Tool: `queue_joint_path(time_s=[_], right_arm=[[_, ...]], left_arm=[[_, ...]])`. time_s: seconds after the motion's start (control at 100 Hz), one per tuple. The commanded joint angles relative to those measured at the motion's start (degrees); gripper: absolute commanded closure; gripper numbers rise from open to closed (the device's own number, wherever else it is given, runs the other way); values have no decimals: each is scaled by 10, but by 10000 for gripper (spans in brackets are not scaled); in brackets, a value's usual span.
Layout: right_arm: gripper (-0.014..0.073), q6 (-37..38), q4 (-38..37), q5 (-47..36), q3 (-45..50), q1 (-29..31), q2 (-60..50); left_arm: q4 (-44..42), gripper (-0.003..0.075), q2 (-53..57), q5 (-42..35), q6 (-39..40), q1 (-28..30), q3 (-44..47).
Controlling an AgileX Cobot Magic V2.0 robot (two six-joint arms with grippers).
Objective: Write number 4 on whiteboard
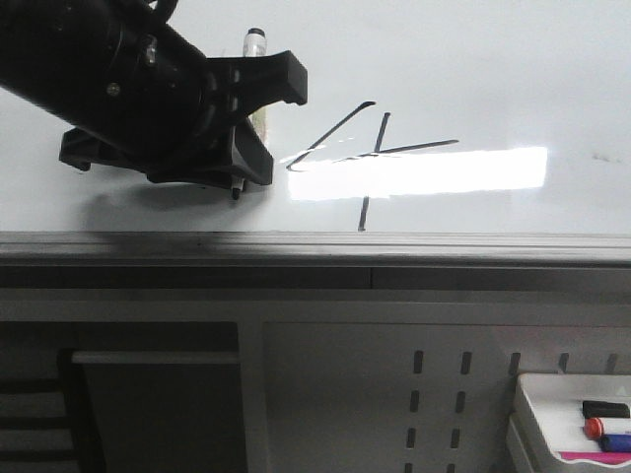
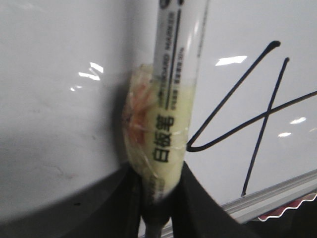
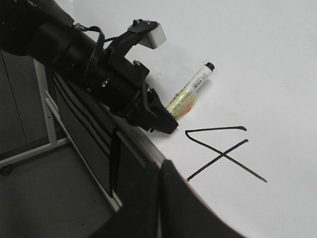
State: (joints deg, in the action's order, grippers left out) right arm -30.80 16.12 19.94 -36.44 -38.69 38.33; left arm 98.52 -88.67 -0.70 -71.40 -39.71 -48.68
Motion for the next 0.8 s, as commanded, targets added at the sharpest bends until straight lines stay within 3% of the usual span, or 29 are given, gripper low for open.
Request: queue_joint_path(time_s=[0.0,0.79], right_arm=[[659,-1,6,-41,-16,4,-2],[659,-1,6,-42,-16,4,8]], left_arm=[[4,740,-7,-75,3,4,-7],[0,740,-7,-130,3,5,-7]])
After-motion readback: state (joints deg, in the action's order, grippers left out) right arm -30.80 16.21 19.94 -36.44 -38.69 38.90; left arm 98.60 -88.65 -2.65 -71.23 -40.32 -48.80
